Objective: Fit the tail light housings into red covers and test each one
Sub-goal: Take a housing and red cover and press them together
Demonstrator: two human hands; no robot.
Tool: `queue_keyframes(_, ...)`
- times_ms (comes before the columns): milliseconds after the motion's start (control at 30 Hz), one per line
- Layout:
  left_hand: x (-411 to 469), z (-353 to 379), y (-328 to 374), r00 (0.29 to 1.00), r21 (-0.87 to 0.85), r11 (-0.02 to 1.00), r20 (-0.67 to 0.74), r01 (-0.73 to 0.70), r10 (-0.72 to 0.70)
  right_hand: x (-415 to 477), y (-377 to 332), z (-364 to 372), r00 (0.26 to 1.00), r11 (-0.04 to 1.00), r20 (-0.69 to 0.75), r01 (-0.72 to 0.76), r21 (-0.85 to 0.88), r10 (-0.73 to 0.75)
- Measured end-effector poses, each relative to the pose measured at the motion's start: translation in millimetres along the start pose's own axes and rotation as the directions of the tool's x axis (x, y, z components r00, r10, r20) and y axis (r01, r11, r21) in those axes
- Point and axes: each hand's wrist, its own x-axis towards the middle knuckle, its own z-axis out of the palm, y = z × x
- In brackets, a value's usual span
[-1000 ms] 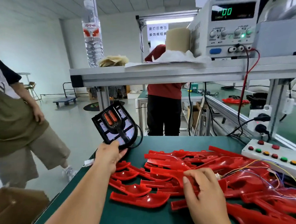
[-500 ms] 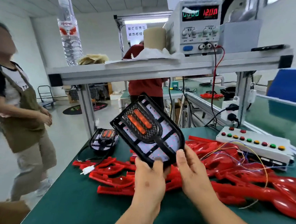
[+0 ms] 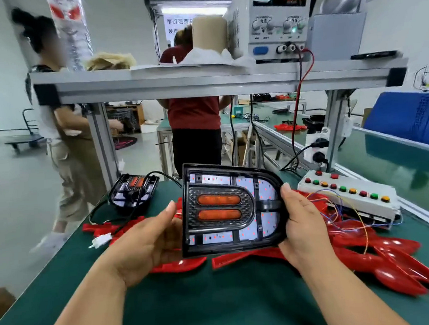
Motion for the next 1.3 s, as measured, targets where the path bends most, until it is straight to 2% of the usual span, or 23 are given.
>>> queue_keyframes(33,1,1,2,0.997,0.071,0.997,-0.08,-0.004,0.009,-1,1,0,1.0,0.999,0.006,0.018,-0.039,-0.018)
queue_keyframes(67,3,3,2,0.994,0.068,0.998,-0.108,-0.018,0.025,-3,3,2,0.999,0.997,0.02,0.03,-0.074,-0.029)
queue_keyframes(200,1,13,7,1.0,-0.104,0.994,-0.005,0.019,-0.02,-7,8,6,0.999,0.977,0.012,0.033,-0.211,-0.031)
queue_keyframes(300,2,15,6,0.997,-0.077,0.996,-0.06,0.042,-0.047,-7,8,5,1.0,0.957,-0.006,0.021,-0.289,-0.023)
queue_keyframes(400,4,22,3,0.995,-0.054,0.998,-0.089,0.042,-0.047,-8,10,5,0.998,0.929,0.059,0.012,-0.371,0.01)
queue_keyframes(500,5,23,4,0.978,-0.192,0.981,-0.206,-0.015,-0.026,0,-7,-7,0.983,0.938,0.146,-0.057,-0.342,0.113)
queue_keyframes(533,7,20,5,0.968,-0.252,0.967,-0.25,-0.037,-0.028,5,-16,-14,0.984,0.938,0.143,-0.047,-0.344,0.102)
queue_keyframes(567,9,16,5,0.957,-0.305,0.95,-0.287,-0.063,-0.029,10,-24,-24,0.991,0.903,0.127,0.008,-0.43,0.052)
queue_keyframes(600,11,11,6,0.949,-0.351,0.932,-0.314,-0.092,-0.024,13,-31,-32,0.991,0.814,0.133,0.076,-0.575,0.001)
queue_keyframes(633,12,7,7,0.939,-0.388,0.913,-0.343,-0.127,-0.015,16,-35,-40,0.984,0.672,0.179,0.147,-0.726,-0.022)
queue_keyframes(700,15,1,7,0.921,-0.453,0.871,-0.391,-0.188,-0.004,17,-36,-45,0.954,0.417,0.294,0.246,-0.875,0.053)
queue_keyframes(800,17,-5,3,0.903,-0.484,0.85,-0.428,-0.209,-0.023,16,-34,-44,0.871,0.226,0.393,0.336,-0.914,0.295)
queue_keyframes(867,18,-6,0,0.905,-0.478,0.856,-0.425,-0.198,-0.028,15,-34,-45,0.814,0.083,0.341,0.345,-0.935,0.47)
queue_keyframes(933,19,-7,-3,0.908,-0.465,0.865,-0.417,-0.187,-0.028,13,-31,-46,0.81,-0.061,0.263,0.344,-0.937,0.525)
queue_keyframes(1000,21,-7,-6,0.908,-0.466,0.866,-0.418,-0.184,-0.032,12,-28,-44,0.835,-0.117,0.255,0.352,-0.929,0.488)
queue_keyframes(1067,22,-6,-8,0.905,-0.456,0.871,-0.424,-0.18,-0.035,13,-28,-44,0.853,-0.102,0.302,0.377,-0.921,0.425)
queue_keyframes(1100,22,-6,-9,0.903,-0.447,0.877,-0.428,-0.178,-0.035,13,-28,-45,0.851,-0.056,0.343,0.396,-0.917,0.397)
queue_keyframes(1133,22,-5,-9,0.903,-0.441,0.879,-0.429,-0.179,-0.032,14,-30,-47,0.849,0.028,0.383,0.401,-0.916,0.363)
queue_keyframes(1200,22,-6,-8,0.904,-0.428,0.885,-0.426,-0.185,-0.017,13,-36,-48,0.858,0.264,0.429,0.36,-0.895,0.282)
queue_keyframes(1300,21,-7,-7,0.904,-0.39,0.902,-0.426,-0.183,-0.001,13,-49,-48,0.906,0.545,0.385,0.235,-0.805,0.178)
